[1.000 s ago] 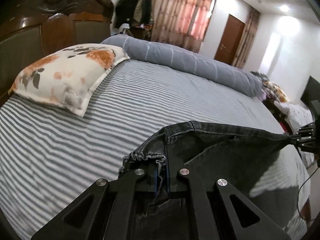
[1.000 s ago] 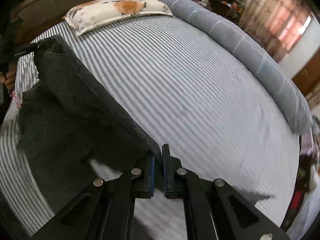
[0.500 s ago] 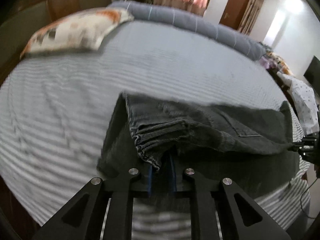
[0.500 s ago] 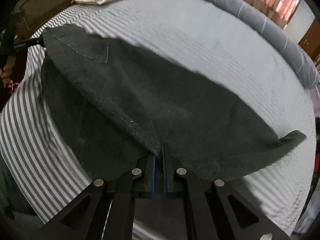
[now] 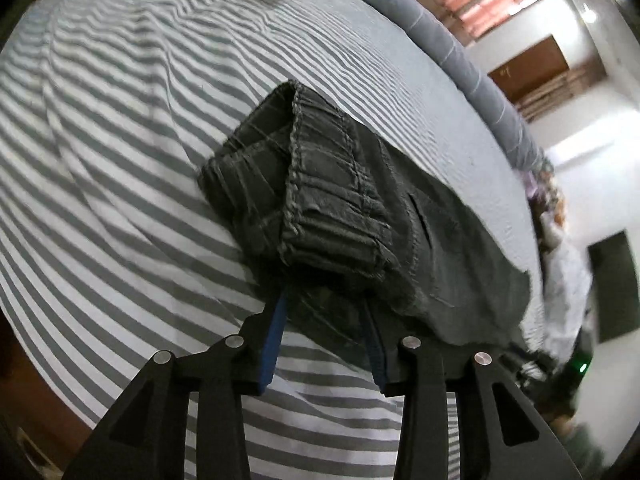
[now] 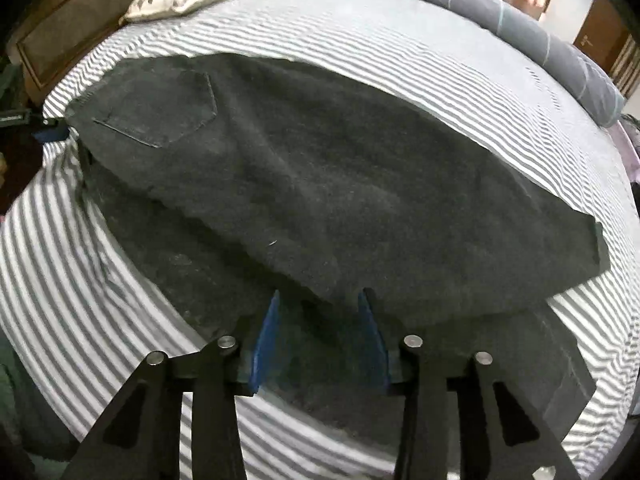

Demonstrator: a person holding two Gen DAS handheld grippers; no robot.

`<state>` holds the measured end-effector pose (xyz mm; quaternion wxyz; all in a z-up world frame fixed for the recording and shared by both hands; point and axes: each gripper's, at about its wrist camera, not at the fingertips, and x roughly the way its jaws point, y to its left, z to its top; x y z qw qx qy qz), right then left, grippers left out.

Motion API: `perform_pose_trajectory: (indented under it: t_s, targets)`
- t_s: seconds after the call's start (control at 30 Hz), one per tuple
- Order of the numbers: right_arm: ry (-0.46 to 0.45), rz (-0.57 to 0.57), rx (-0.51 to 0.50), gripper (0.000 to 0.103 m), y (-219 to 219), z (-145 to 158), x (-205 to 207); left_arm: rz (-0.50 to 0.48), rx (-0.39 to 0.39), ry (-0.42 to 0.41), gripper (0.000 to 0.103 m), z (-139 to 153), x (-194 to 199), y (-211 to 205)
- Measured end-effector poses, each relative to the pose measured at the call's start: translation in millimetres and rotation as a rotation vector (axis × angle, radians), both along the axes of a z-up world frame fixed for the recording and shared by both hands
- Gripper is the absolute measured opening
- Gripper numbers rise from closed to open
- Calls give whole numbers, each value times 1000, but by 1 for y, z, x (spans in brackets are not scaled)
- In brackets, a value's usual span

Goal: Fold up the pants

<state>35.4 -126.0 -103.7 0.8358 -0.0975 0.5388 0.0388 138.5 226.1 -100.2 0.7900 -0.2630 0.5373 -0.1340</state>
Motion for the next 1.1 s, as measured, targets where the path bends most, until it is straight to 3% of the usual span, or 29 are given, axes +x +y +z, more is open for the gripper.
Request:
perform_pose_trajectory:
  t_s: [0.1,0.33,0.53,0.77,0.93,1.1]
  targets:
    - [-15,-54,80,43,-5,7,-12,16,-37,2,47,4,-5,-4]
    - [-10,-196,292,44,-23,7,-34,116,-202,49,49,-3,-8,4]
    - [-10,-260,386,44,-24,-1,-34,163,-252,28,69,-1,-14,8]
    - [7,-372,525,45,-35,-19,-26,235,-276,79,69,-19,0,5]
    - [-11,-520,652,46,-61,-31,-25,306,-298,76,68,-26,12,9]
    - [-19,-618,757,46,-79,-46,-23,336,-310,79,53,-29,18,8]
